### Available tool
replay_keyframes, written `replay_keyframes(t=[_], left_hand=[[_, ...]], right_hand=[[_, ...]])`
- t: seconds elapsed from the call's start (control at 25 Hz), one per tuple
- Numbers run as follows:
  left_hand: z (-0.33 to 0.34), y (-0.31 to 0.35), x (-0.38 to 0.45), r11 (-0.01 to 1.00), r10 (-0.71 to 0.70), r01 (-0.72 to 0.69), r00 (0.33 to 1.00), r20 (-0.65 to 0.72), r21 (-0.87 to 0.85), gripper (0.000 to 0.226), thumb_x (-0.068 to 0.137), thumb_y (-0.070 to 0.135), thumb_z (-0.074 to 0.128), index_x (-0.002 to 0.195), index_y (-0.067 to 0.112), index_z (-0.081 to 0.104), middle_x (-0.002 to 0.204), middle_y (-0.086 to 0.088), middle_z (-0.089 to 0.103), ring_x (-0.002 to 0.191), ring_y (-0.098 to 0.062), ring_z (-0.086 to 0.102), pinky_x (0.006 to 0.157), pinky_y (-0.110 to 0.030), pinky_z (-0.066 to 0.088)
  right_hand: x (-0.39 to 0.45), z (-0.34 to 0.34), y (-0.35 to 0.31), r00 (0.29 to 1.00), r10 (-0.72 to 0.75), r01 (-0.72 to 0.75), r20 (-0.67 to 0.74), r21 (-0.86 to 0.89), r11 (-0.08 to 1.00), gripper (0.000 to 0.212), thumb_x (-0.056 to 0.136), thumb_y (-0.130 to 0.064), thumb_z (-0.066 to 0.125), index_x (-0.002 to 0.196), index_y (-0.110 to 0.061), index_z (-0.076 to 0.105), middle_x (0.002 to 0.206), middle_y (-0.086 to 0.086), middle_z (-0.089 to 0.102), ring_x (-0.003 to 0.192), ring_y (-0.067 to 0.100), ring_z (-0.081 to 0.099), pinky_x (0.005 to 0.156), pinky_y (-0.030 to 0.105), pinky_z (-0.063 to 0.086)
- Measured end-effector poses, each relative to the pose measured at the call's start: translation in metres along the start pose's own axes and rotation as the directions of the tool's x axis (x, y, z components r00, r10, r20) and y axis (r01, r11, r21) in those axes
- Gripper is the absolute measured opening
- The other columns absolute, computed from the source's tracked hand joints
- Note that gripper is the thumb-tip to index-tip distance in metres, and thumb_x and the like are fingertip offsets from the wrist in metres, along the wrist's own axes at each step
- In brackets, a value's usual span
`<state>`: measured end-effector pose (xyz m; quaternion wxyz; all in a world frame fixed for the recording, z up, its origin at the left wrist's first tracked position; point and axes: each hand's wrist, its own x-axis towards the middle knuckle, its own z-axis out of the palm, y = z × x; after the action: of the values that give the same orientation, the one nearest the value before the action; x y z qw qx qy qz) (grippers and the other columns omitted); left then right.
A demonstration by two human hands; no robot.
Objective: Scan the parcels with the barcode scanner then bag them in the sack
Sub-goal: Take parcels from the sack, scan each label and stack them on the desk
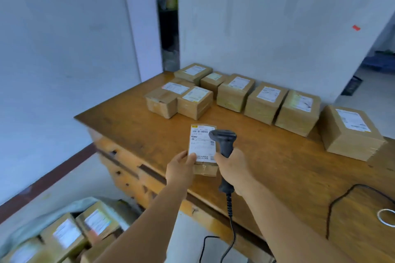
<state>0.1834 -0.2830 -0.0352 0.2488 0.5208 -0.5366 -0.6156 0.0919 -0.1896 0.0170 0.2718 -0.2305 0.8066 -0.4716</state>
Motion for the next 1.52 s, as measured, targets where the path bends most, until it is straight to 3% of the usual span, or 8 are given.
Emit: replay_keyframes(t=[0.12, 0.32, 0.56, 0.72, 0.96, 1.12, 1.32, 1.52], left_hand=[[-0.069, -0.022, -0.017, 0.995, -0.056, 0.041, 0.984, -0.168, -0.088, 0.027, 0.09, 0.038, 0.061, 0.115, 0.027, 0.06, 0.094, -0.003, 0.07, 0.076, -0.02, 0.062, 0.057, -0.026, 0.048], [-0.178, -0.076, -0.026, 0.973, -0.165, 0.097, 0.927, -0.337, -0.21, 0.034, 0.088, 0.038, 0.065, 0.114, 0.016, 0.064, 0.089, -0.01, 0.07, 0.077, -0.025, 0.063, 0.08, -0.036, 0.054], [-0.306, -0.165, -0.02, 0.935, -0.326, 0.216, 0.833, -0.447, -0.281, 0.029, 0.089, 0.043, 0.06, 0.106, 0.019, 0.064, 0.095, -0.006, 0.069, 0.085, -0.027, 0.064, 0.078, -0.037, 0.052], [-0.379, -0.244, -0.006, 0.876, -0.474, 0.337, 0.733, -0.487, -0.345, 0.036, 0.09, 0.044, 0.06, 0.114, 0.017, 0.06, 0.099, -0.01, 0.069, 0.083, -0.027, 0.062, 0.068, -0.03, 0.045], [-0.468, -0.366, 0.032, 0.754, -0.654, 0.526, 0.55, -0.519, -0.392, 0.046, 0.094, 0.042, 0.055, 0.128, 0.011, 0.053, 0.105, -0.012, 0.065, 0.084, -0.03, 0.062, 0.069, -0.035, 0.052], [-0.513, -0.436, 0.083, 0.719, -0.682, 0.599, 0.508, -0.527, -0.353, 0.049, 0.095, 0.046, 0.049, 0.126, 0.009, 0.057, 0.109, -0.016, 0.066, 0.095, -0.036, 0.062, 0.079, -0.04, 0.052], [-0.548, -0.497, 0.148, 0.619, -0.776, 0.65, 0.415, -0.475, -0.442, 0.055, 0.095, 0.051, 0.045, 0.117, 0.002, 0.056, 0.097, -0.02, 0.065, 0.082, -0.036, 0.062, 0.062, -0.034, 0.049], [-0.544, -0.512, 0.203, 0.668, -0.744, 0.561, 0.515, -0.427, -0.488, 0.042, 0.098, 0.039, 0.044, 0.118, 0.004, 0.057, 0.093, -0.014, 0.061, 0.088, -0.032, 0.06, 0.086, -0.04, 0.053]], right_hand=[[-0.031, 0.056, -0.01, 0.989, -0.058, 0.063, 0.138, -0.036, 0.997, 0.034, 0.087, -0.012, 0.056, 0.061, -0.014, 0.033, 0.052, -0.001, 0.033, 0.046, 0.015, 0.032, 0.051, 0.027, 0.026], [-0.068, 0.162, -0.02, 0.934, -0.119, 0.167, 0.336, -0.118, 0.979, 0.033, 0.087, -0.015, 0.056, 0.06, -0.012, 0.036, 0.052, 0.0, 0.037, 0.046, 0.016, 0.035, 0.048, 0.025, 0.024], [-0.115, 0.303, -0.016, 0.838, -0.07, 0.222, 0.541, -0.223, 0.949, 0.033, 0.086, -0.018, 0.054, 0.063, -0.011, 0.031, 0.051, 0.002, 0.032, 0.048, 0.019, 0.031, 0.051, 0.027, 0.024], [-0.135, 0.394, 0.003, 0.811, 0.001, 0.185, 0.586, -0.257, 0.948, 0.041, 0.09, -0.013, 0.054, 0.058, -0.017, 0.029, 0.034, -0.007, 0.03, 0.032, 0.007, 0.029, 0.037, 0.017, 0.023], [-0.137, 0.51, 0.05, 0.782, 0.103, 0.139, 0.615, -0.333, 0.933, 0.033, 0.09, -0.016, 0.054, 0.065, -0.014, 0.033, 0.051, -0.001, 0.031, 0.043, 0.012, 0.032, 0.044, 0.022, 0.026], [-0.131, 0.575, 0.086, 0.768, 0.134, 0.132, 0.627, -0.359, 0.924, 0.026, 0.091, -0.018, 0.055, 0.07, -0.014, 0.04, 0.054, -0.001, 0.039, 0.047, 0.012, 0.039, 0.046, 0.022, 0.029], [-0.109, 0.63, 0.128, 0.764, 0.122, 0.172, 0.634, -0.382, 0.908, 0.032, 0.092, -0.017, 0.055, 0.066, -0.016, 0.038, 0.053, -0.002, 0.037, 0.047, 0.011, 0.037, 0.044, 0.019, 0.029], [-0.088, 0.655, 0.15, 0.774, 0.145, 0.154, 0.616, -0.406, 0.901, 0.016, 0.092, -0.021, 0.056, 0.082, -0.009, 0.051, 0.061, -0.002, 0.049, 0.054, 0.008, 0.048, 0.048, 0.017, 0.037]])
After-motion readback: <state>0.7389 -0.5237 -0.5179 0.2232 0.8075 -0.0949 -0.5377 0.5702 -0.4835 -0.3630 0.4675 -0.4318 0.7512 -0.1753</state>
